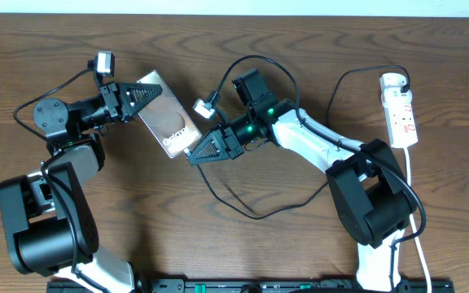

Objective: Plug charger to phone and switch on socket

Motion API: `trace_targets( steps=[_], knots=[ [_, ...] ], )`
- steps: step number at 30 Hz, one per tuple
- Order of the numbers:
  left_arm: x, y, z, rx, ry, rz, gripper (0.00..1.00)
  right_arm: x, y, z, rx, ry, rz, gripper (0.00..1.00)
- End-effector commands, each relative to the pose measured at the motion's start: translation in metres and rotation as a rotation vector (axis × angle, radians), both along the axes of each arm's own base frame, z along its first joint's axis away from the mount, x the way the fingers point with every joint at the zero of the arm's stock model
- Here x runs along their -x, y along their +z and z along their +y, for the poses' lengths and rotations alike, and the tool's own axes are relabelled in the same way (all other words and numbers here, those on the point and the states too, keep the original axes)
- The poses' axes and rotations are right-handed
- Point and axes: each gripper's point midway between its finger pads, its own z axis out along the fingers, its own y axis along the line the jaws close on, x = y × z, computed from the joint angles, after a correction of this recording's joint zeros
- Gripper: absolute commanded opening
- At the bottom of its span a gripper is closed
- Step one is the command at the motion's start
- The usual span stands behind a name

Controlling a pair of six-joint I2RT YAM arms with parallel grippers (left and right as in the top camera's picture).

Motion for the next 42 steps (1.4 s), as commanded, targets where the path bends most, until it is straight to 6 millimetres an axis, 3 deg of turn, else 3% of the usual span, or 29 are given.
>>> trace_targets(
  steps=[1,31,42],
  knots=[
    [0.005,0.009,-0.003,-0.026,-0.031,-0.044,0.07,-0.004,0.0,-0.003,-0.013,-0.002,0.005,0.01],
    [0.005,0.009,-0.003,-0.036,-0.031,-0.071,0.07,-0.014,-0.005,-0.007,0.009,-0.04,-0.01,0.01],
    [0.007,0.009,-0.018,-0.039,-0.064,-0.092,0.07,-0.022,-0.003,-0.003,0.02,-0.061,-0.016,0.01]
  ],
)
